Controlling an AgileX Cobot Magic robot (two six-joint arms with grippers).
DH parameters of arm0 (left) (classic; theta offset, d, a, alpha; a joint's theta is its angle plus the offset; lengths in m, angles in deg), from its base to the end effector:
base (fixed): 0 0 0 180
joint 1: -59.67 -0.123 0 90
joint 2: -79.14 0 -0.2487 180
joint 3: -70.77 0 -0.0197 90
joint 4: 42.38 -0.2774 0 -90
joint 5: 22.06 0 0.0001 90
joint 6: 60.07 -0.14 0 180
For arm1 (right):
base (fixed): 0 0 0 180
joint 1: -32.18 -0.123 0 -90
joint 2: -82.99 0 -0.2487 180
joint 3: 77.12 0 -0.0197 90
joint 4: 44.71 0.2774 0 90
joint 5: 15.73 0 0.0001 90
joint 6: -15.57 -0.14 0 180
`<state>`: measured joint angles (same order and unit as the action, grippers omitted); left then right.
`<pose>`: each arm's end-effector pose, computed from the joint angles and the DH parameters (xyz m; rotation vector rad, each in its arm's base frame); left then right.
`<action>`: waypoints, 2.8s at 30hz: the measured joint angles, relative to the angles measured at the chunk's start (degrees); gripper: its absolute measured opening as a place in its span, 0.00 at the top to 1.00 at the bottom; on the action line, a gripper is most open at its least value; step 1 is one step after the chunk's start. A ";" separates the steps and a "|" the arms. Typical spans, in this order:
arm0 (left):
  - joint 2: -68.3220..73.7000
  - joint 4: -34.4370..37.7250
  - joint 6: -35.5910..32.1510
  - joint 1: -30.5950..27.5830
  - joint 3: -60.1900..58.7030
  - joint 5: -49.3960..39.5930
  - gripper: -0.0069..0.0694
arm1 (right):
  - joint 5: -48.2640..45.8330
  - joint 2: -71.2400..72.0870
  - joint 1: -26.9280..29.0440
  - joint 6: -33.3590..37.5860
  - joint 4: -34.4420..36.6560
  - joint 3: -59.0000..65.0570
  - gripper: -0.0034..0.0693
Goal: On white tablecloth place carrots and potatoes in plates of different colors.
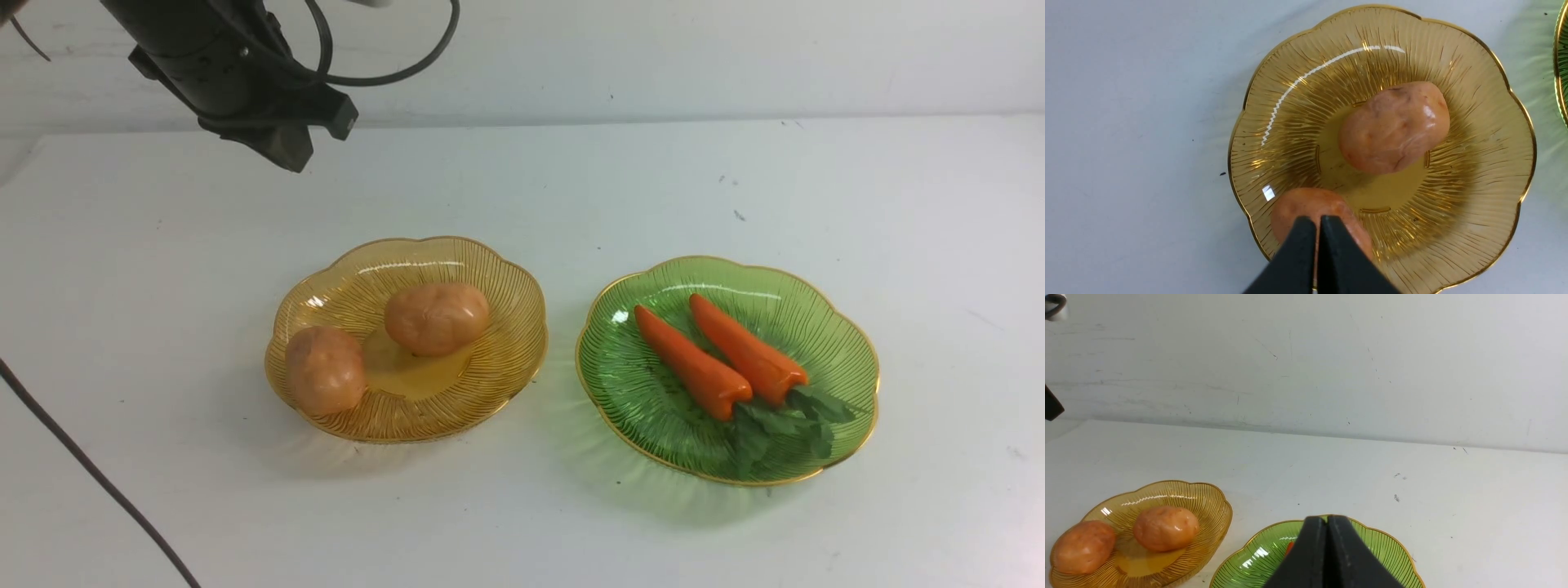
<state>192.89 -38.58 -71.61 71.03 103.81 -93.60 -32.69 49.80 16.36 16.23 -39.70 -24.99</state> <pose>0.4255 -0.0945 0.2912 0.5201 2.6045 -0.0894 0.1948 0.0589 0.2717 -0.2008 1.7809 0.2729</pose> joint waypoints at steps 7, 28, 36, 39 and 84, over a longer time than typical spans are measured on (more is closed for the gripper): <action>0.00 0.00 0.00 0.00 0.00 0.00 0.91 | 0.42 14.57 3.08 0.04 -1.02 13.53 0.97; -16.35 0.00 0.23 0.00 -10.75 -0.07 0.91 | -4.90 24.80 12.07 0.04 -5.01 25.50 0.97; -36.89 0.00 3.44 0.00 -28.76 -0.12 0.90 | -4.90 24.80 12.07 0.04 -5.01 25.50 0.97; -44.31 0.42 4.15 0.00 -36.79 0.59 0.91 | -4.90 24.80 12.07 0.49 -5.01 25.50 0.97; -105.50 1.18 6.36 -8.07 -108.93 45.88 0.91 | -4.97 24.80 12.07 1.16 -5.01 25.50 0.97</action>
<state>87.39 -37.40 -65.25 62.95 -5.12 -47.72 -37.66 74.59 28.43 17.39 -44.71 0.51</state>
